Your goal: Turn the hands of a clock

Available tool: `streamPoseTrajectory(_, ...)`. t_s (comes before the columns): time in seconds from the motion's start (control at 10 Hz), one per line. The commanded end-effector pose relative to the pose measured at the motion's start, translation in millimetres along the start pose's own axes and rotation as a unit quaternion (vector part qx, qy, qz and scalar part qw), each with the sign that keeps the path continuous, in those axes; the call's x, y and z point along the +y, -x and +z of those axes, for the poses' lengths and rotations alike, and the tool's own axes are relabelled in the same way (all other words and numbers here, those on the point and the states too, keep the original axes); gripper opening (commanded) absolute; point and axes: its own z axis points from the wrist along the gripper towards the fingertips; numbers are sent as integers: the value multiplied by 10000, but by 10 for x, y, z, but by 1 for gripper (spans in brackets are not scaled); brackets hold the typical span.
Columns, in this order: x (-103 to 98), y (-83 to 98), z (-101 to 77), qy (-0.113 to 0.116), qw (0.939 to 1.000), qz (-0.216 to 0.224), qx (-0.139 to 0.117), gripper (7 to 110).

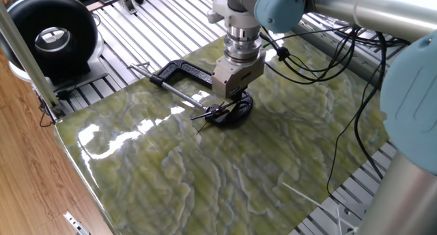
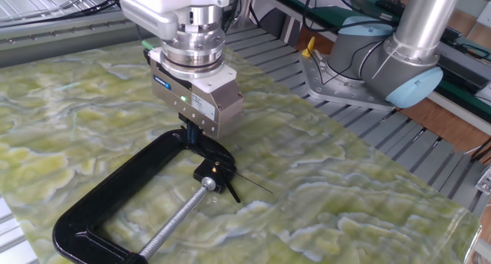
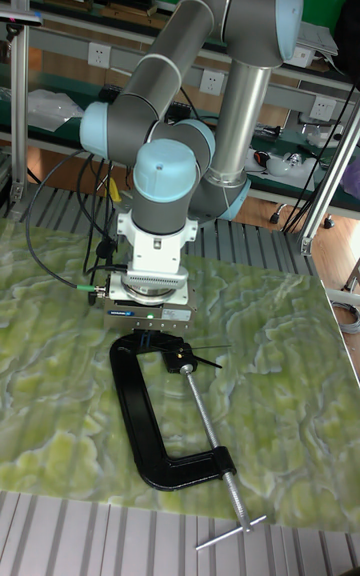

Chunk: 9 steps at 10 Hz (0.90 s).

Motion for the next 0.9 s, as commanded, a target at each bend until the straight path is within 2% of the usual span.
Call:
streamPoseTrajectory(0.0, -7, 51, -59, 45, 10000, 17, -2, 7)
streamPoseTrajectory(0.5, -39, 163, -78, -12, 10000, -16, -68, 7)
streamPoseTrajectory(0.8, -113, 328, -87, -160, 9991, -26, -398, 7)
